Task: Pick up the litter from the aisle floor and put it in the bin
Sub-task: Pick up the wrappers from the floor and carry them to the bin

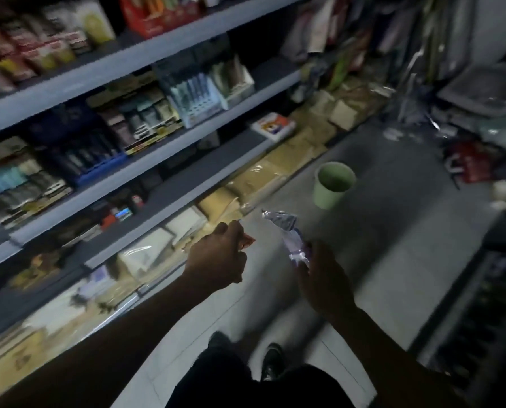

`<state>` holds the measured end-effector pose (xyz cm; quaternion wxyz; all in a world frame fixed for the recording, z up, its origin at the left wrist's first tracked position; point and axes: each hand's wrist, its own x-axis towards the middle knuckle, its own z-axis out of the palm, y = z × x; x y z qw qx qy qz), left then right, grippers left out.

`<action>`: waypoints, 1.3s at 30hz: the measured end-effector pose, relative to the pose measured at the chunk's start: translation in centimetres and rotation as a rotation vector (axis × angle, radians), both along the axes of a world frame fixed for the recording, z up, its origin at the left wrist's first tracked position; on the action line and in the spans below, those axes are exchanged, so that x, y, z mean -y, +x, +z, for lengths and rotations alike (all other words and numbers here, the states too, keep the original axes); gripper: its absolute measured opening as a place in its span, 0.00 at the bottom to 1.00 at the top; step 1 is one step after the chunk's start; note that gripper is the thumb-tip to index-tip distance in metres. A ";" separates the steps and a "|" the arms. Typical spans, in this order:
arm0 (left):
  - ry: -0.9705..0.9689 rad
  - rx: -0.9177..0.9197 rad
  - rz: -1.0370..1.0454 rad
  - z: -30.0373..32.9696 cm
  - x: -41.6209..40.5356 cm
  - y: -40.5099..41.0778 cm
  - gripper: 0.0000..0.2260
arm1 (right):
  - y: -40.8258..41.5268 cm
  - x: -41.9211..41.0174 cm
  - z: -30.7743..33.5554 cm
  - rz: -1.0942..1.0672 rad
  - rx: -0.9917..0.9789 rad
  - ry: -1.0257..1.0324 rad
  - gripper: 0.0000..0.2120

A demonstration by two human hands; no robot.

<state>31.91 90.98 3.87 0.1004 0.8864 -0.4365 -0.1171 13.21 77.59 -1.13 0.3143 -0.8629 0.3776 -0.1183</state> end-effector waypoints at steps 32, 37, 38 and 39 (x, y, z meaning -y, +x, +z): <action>0.045 -0.119 -0.710 -4.3 43.6 -3.2 0.21 | -9.6 28.7 -2.8 -0.705 -0.011 -0.041 0.20; 0.063 -0.125 -0.717 -3.4 50.8 -7.8 0.20 | -14.0 36.3 -2.9 -0.755 0.004 0.025 0.20; 0.057 -0.125 -0.718 -3.3 52.1 -8.5 0.20 | -14.7 37.9 -2.8 -0.751 0.000 0.031 0.20; 0.046 -0.119 -0.717 -3.3 53.4 -9.0 0.20 | -15.5 39.4 -2.8 -0.740 -0.005 0.031 0.21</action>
